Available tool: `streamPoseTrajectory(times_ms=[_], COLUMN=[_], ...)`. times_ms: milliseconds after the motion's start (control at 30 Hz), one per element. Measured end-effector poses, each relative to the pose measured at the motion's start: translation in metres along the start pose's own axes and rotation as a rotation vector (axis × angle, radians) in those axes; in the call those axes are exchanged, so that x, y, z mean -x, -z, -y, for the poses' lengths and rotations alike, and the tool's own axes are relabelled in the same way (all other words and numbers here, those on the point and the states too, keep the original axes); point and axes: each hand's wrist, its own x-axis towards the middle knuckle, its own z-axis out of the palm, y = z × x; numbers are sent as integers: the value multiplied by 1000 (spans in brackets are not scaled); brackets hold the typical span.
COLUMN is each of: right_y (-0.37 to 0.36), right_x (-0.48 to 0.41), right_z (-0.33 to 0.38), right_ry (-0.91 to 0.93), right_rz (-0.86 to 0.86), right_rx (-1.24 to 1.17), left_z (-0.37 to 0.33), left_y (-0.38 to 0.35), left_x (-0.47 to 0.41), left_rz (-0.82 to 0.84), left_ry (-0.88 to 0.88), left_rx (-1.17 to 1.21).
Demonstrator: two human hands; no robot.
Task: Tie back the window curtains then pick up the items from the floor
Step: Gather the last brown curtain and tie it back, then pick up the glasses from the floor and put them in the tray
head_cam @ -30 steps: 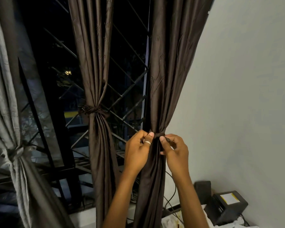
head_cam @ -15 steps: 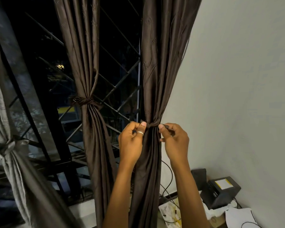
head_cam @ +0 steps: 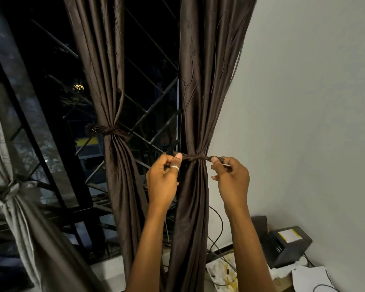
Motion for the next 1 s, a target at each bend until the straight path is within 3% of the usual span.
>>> streamPoseTrajectory(times_ms=[500,767,1000], right_y=[-7,-25,-35], right_x=[17,44,75], right_z=[-17,-49,-77], right_ry=[-190,-294,-373], right_rz=[29,192,349], right_rx=[-136,-128,-101], left_z=[28,54,76], left_y=[5,13,40], left_x=[22,50,86], left_rz=[-62,-297,-476], left_ry=[166,290,275], left_rx=[1,-135,-323])
